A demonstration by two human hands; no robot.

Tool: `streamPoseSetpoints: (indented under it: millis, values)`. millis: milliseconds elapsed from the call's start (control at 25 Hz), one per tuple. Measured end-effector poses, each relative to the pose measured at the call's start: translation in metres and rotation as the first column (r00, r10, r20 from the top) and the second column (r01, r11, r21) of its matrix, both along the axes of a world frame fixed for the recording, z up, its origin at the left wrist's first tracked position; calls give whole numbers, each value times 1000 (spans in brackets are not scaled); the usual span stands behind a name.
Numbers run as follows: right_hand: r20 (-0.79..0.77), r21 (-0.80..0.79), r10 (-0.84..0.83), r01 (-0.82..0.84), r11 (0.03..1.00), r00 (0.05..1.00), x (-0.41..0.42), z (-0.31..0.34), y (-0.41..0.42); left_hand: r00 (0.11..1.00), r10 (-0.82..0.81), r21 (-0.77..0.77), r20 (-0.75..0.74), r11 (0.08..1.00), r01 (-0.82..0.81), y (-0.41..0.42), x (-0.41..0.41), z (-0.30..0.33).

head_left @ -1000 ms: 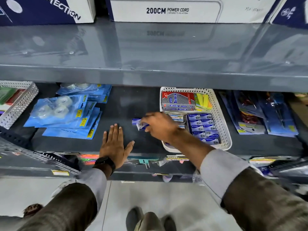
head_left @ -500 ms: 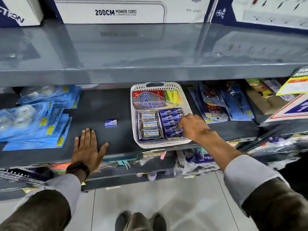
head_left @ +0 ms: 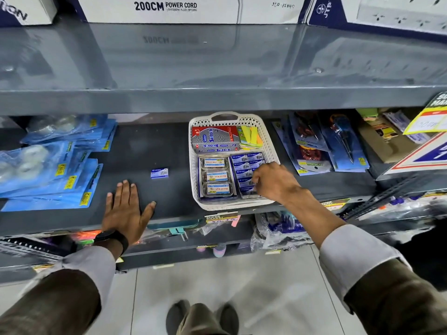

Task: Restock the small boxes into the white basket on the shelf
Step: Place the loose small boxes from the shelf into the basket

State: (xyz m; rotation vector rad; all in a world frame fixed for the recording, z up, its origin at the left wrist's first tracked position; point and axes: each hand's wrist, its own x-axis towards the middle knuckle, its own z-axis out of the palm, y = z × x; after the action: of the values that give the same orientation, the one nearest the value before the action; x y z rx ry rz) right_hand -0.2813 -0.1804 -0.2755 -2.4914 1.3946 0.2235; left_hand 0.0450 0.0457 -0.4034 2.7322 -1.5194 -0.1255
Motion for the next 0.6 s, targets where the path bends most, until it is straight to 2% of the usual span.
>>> streamPoseSetpoints:
  millis: [240,360,480,600]
  values:
    - [-11,17,-210,210,977,978,3,-5,-3,1000,5,8,15,1000,-5,-1,0,-1]
    - [-38,6,-231,231,973,972,9,-1,-4,1000,6,-2,14,1000,-6,0,2,-2]
    - [104,-90,-99,109,990,990,38,9,-1,1000,24,13,-2,1000,-24,-2,3,-4]
    - [277,-205,218,-164,965,936,103,22,12,998,52,0,-27,999,-52,0,5,-5]
